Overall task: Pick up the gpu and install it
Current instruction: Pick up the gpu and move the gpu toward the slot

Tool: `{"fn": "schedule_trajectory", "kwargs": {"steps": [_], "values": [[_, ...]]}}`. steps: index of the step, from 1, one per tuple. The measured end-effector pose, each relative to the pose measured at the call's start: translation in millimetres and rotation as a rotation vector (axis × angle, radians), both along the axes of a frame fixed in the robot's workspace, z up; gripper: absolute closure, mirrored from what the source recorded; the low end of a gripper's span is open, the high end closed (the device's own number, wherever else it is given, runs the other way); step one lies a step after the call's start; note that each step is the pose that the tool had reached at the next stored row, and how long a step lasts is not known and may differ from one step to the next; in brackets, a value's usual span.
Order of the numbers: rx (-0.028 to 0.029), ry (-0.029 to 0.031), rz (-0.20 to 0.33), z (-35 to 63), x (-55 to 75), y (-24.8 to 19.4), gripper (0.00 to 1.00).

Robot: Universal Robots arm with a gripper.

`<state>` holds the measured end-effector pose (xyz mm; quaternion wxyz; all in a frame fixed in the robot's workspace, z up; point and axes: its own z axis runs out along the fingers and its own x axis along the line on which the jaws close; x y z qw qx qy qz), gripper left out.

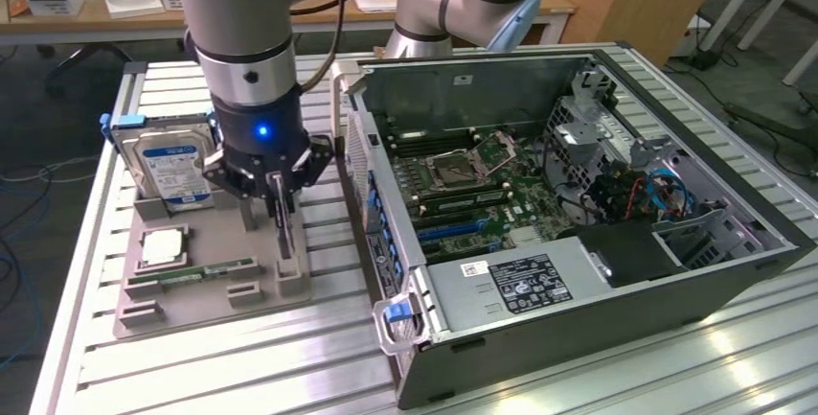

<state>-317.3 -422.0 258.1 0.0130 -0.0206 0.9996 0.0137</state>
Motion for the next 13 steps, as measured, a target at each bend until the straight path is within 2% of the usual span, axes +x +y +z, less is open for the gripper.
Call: {"fn": "schedule_trajectory", "kwargs": {"steps": [13], "values": [[0.0, -0.0116, 0.0, 15.9, 0.0, 0.0, 0.73]]}}
